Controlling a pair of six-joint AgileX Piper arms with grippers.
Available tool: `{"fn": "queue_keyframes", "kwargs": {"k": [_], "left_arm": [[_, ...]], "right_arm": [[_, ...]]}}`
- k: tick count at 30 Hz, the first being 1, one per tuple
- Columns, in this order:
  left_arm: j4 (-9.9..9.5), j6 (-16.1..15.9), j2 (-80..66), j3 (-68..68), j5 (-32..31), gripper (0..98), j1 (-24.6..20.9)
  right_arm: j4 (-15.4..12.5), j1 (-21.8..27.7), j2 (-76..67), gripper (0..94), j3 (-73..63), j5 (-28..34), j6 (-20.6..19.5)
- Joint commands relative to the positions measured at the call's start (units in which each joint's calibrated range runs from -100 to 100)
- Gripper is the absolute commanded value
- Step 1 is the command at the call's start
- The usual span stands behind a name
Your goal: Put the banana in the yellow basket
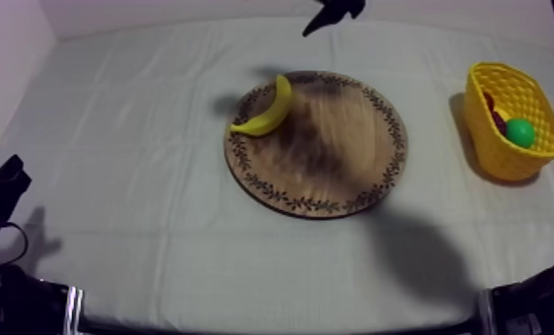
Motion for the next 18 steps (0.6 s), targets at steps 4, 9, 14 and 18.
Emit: {"fn": "queue_keyframes", "kwargs": {"k": [4,9,14,18], "left_arm": [[-0.01,0.0,0.0,0.0,0.0,0.1,0.0],[-0.01,0.0,0.0,0.0,0.0,0.1,0.0],[-0.01,0.0,0.0,0.0,0.0,0.1,0.0],[-0.01,0.0,0.0,0.0,0.0,0.1,0.0]], "right_arm": [[-0.2,0.6,3.0,77.7,4.8,-2.2,0.7],[-0.7,0.8,7.0,77.8,7.2,-3.8,1.3],[-0.9,0.8,10.9,77.6,7.5,-4.7,1.6],[-0.6,0.5,13.8,76.9,6.7,-5.5,1.7]]}}
